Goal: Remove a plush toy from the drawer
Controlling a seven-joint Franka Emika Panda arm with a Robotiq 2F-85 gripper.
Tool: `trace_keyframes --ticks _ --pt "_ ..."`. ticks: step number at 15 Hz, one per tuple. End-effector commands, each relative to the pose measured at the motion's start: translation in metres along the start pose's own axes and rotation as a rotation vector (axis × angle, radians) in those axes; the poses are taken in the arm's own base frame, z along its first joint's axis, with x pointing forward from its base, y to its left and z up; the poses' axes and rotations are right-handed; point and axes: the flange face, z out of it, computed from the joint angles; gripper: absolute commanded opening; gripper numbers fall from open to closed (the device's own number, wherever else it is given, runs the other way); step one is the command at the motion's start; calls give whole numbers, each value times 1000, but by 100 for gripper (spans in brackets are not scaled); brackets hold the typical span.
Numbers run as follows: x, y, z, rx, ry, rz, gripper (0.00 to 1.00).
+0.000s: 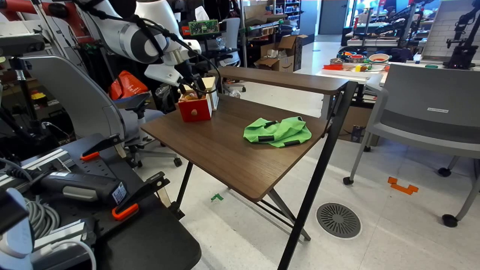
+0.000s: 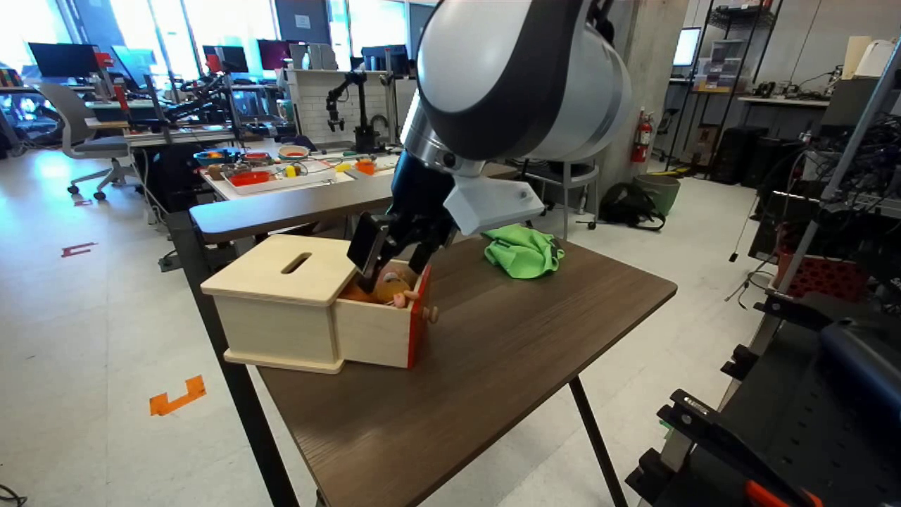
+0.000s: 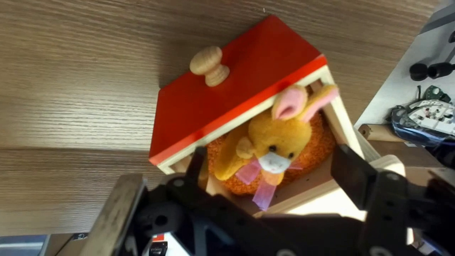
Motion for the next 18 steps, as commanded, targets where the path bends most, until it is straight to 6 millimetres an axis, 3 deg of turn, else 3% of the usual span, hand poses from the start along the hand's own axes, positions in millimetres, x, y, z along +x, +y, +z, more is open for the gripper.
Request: trace_keyframes --ticks 1,8,13,18 --pt "9 5 5 21 -4 -28 59" --pt "11 11 7 22 9 5 3" --pt "15 8 -8 26 36 43 2" --pt "23 7 -53 49 84 79 2"
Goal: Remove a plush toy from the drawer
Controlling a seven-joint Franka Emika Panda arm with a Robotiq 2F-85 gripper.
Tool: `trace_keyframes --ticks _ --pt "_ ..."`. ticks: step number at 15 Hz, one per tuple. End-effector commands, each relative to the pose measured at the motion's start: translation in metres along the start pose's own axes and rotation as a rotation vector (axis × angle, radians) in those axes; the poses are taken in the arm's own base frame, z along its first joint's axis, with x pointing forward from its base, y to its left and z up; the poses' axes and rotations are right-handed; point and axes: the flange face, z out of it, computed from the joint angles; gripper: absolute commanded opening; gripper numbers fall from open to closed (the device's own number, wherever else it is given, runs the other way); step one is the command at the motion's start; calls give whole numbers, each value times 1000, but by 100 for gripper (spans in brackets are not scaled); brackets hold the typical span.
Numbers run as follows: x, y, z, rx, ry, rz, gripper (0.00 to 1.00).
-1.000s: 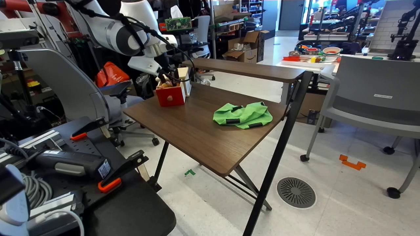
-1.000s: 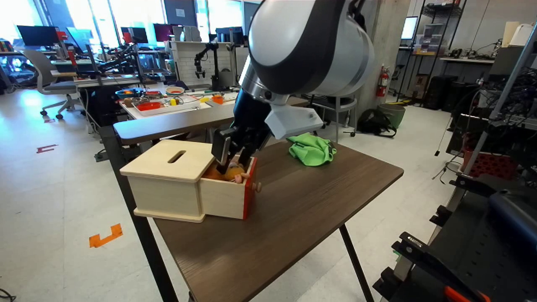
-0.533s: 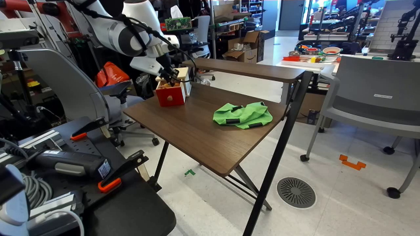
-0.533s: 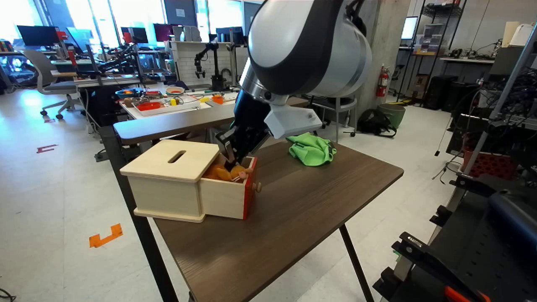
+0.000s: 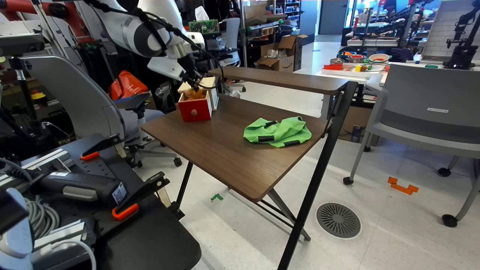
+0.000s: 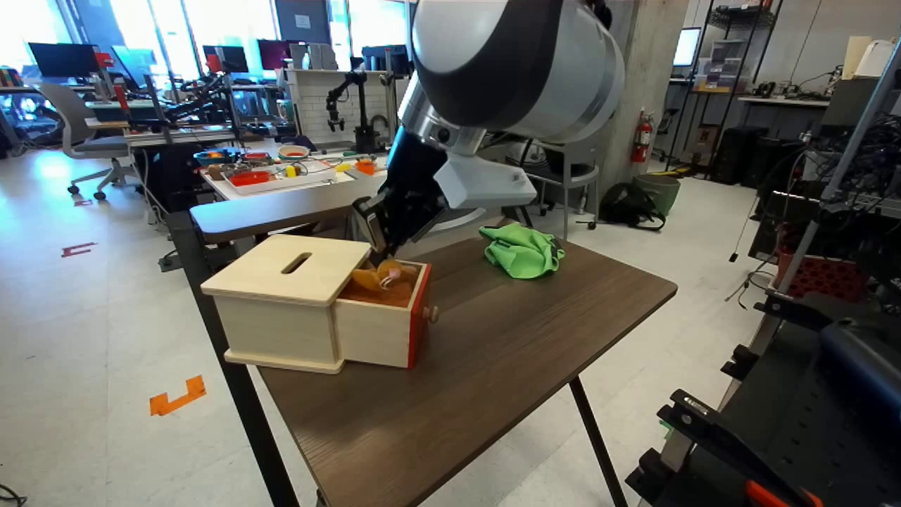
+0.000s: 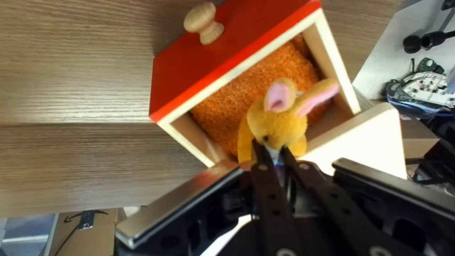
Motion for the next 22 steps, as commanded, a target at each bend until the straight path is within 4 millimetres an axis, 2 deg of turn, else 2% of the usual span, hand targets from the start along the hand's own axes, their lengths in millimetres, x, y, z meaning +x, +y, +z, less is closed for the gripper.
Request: trace_keyframes --ticks 1,4,6,10,12,15,22 --pt "6 5 -46 11 46 30 2" --pt "4 38 -67 -26 62 60 2" --pt "-7 72 -72 -67 61 105 2" --pt "-41 140 -67 -165 54 200 2" --pt "-58 165 -58 -198 47 251 2" --pt "-75 179 -45 -220 31 297 2" --pt "-94 179 -19 -232 11 342 2"
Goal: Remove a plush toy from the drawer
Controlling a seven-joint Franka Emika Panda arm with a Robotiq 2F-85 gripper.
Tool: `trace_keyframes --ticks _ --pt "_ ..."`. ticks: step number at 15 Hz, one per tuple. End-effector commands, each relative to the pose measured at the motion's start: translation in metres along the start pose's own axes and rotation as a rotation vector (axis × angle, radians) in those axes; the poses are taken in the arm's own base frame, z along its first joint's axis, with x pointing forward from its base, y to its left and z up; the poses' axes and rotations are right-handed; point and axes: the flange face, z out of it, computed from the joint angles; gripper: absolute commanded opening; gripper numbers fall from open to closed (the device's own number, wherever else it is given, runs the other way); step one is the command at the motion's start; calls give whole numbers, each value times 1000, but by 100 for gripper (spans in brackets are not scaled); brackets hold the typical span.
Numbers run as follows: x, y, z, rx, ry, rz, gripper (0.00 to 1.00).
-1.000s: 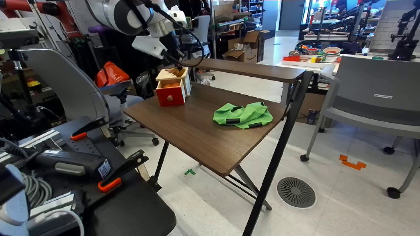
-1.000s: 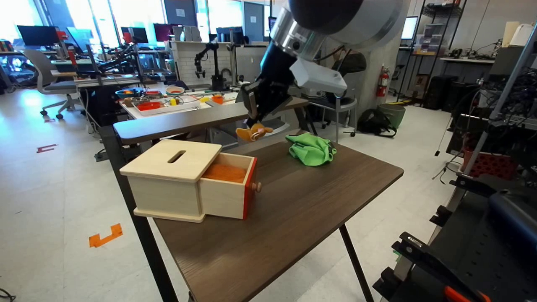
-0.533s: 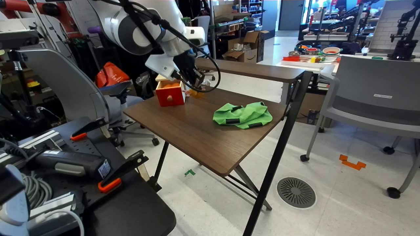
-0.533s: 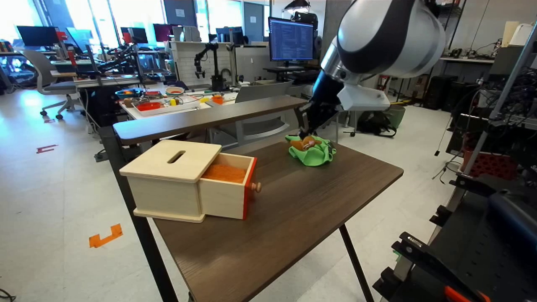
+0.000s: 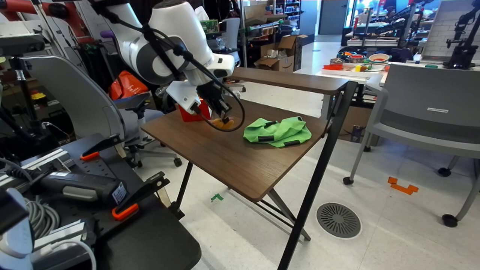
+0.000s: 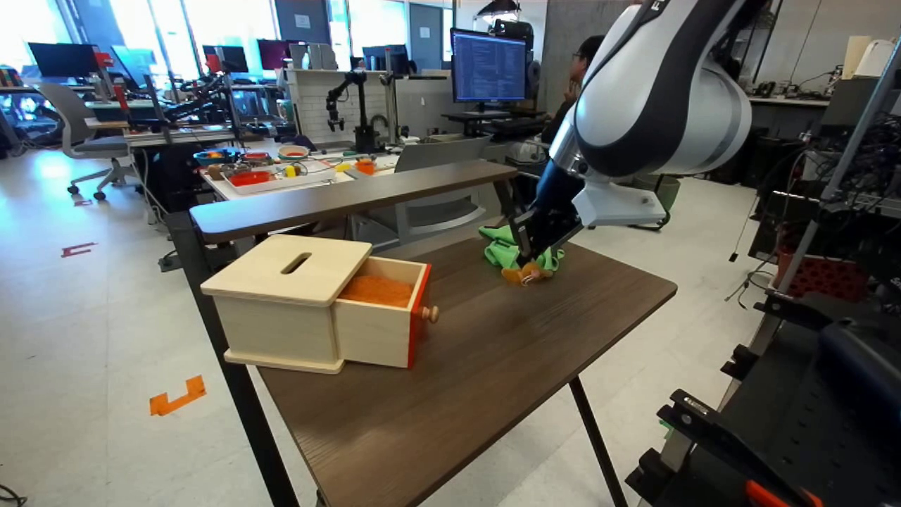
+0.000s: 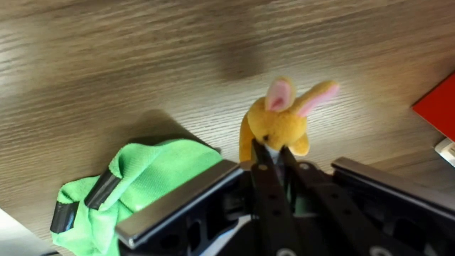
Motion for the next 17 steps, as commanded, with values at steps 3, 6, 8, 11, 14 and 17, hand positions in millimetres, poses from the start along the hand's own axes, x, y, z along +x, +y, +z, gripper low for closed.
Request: trace_keyframes --ticks 3,6,8,11,14,17 --pt "-5 -1 8 -22 1 40 34" --pt "-3 -5 5 -9 -9 70 55" --pt "-1 -21 -11 91 -56 105 70" --pt "9 -47 -45 187 -6 153 92" --pt "17 -59 -43 213 15 169 100" --pt "19 -63 -49 221 19 168 100"
